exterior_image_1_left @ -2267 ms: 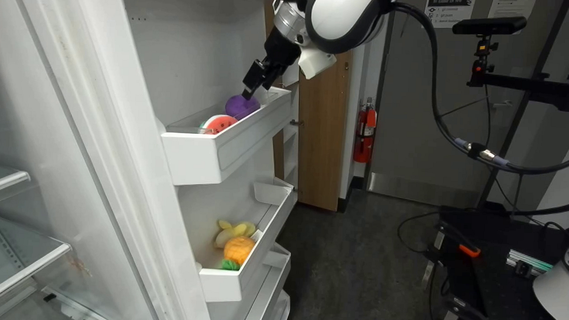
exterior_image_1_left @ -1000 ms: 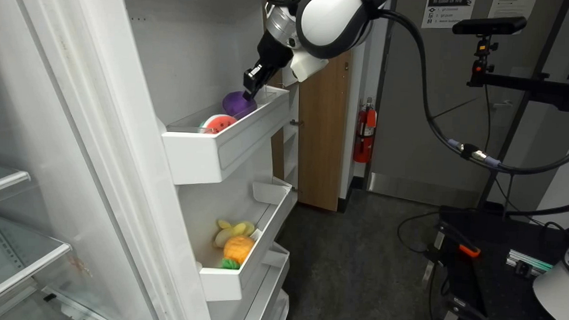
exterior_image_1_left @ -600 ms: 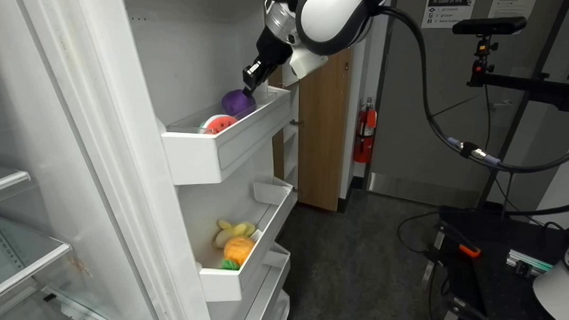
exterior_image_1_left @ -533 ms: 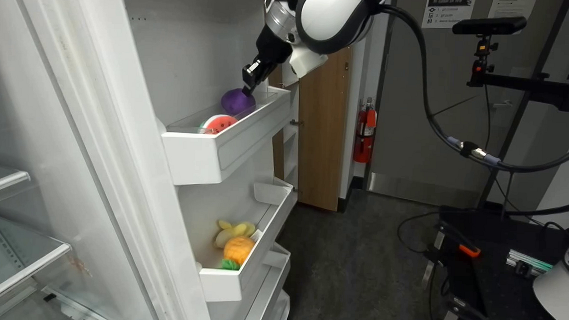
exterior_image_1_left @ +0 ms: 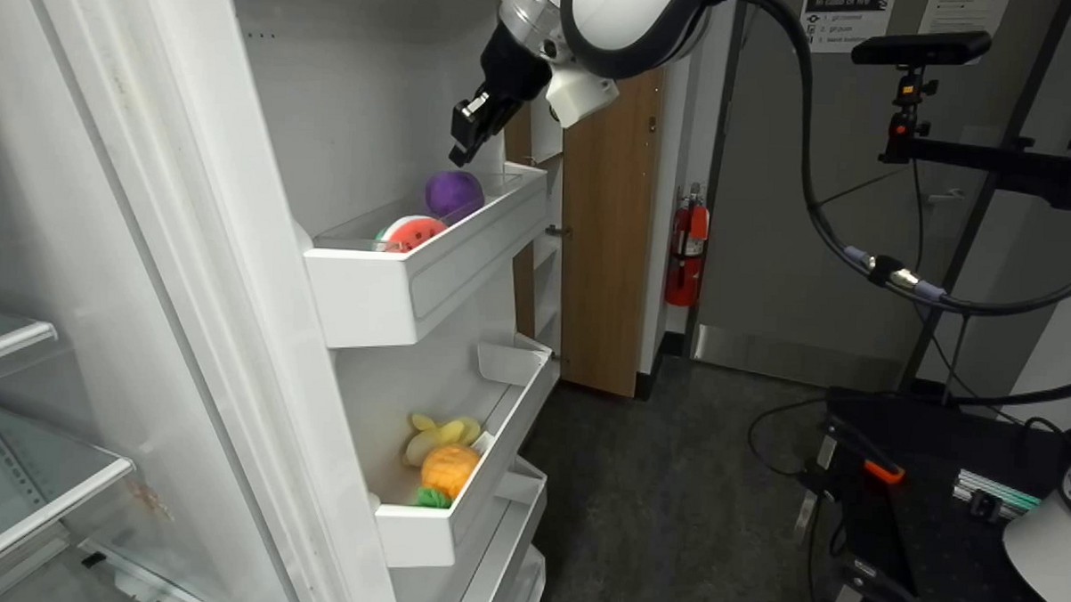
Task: Pick the purple ball and put in the side compartment of the fridge door
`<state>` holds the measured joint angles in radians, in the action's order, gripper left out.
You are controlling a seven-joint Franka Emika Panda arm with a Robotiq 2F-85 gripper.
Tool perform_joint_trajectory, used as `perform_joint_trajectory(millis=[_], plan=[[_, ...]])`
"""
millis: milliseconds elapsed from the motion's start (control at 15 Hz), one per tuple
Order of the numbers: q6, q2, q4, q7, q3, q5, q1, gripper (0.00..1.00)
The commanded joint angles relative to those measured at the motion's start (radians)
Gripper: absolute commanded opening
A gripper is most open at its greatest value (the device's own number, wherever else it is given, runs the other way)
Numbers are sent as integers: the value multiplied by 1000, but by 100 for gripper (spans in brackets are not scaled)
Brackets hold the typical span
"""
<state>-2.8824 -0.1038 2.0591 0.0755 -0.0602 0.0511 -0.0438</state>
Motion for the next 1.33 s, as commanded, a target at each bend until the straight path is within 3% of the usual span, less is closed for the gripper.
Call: perform_joint_trajectory(millis=[0,400,667,867,933,1067,1267], plan=[[26,3,-3,-4,-4,20,-5,50],[23,-41,-16,25,16,-23,-8,95],[50,-69,-35,84,51,-127,-21,100],[59,-81,-48,90,47,-140,-16,100],[60,-84,-52,82,41,-128,-14,75],[58,-86,-54,52,29,-80,-11,66],[56,-84,-56,42,15,-53,-10,40]])
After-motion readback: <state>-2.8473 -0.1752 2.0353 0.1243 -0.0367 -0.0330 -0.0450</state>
